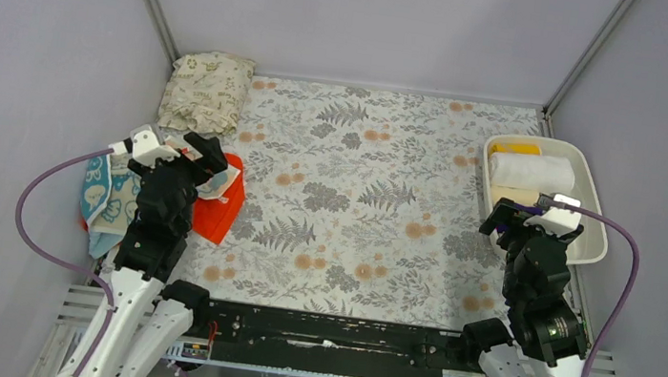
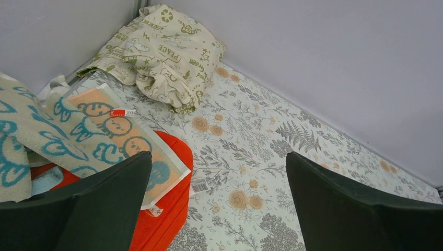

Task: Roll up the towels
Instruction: Pick up the towel at the corner of the board.

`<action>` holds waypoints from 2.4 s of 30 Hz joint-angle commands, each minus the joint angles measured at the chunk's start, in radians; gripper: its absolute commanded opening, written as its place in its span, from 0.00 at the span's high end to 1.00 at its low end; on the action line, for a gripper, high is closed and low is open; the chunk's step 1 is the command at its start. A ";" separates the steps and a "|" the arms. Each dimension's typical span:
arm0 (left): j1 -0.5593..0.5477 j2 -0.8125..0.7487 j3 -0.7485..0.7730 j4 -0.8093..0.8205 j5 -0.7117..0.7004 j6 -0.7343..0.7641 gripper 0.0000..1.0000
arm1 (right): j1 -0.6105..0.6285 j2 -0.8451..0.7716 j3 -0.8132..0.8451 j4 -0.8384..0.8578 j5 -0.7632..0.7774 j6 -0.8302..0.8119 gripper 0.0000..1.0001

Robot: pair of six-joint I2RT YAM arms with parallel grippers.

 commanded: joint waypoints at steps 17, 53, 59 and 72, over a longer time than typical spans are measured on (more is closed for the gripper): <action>0.004 0.455 0.226 -0.217 -0.034 0.151 0.00 | -0.008 -0.054 0.011 0.048 -0.092 0.032 0.01; 0.001 1.104 0.391 -0.481 -0.270 0.272 0.29 | -0.007 -0.181 -0.041 0.092 -0.169 0.036 0.01; -0.081 1.149 0.376 -0.521 -0.372 0.266 0.28 | -0.006 -0.189 -0.044 0.094 -0.163 0.035 0.01; -0.093 1.355 0.428 -0.571 -0.565 0.234 0.32 | 0.002 -0.198 -0.050 0.094 -0.152 0.033 0.01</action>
